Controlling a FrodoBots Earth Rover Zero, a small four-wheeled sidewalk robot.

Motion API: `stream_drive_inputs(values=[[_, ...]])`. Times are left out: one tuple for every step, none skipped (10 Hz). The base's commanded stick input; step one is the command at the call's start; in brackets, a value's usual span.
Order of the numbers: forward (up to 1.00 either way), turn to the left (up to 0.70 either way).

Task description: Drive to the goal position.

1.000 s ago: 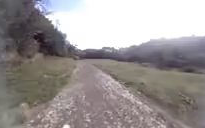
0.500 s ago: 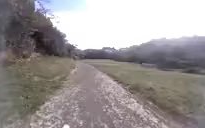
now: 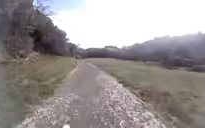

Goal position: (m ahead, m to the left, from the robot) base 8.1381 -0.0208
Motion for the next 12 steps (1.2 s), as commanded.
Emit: stream_drive_inputs(values=[[1.0, 0.03], [1.0, 0.04], [1.0, 0.05], [1.0, 0.06], [1.0, 0.15], [1.0, 0.31], [1.0, 0.4], [1.0, 0.39], [1.0, 0.34], [1.0, 0.19], [1.0, 0.03], [1.0, 0.03]])
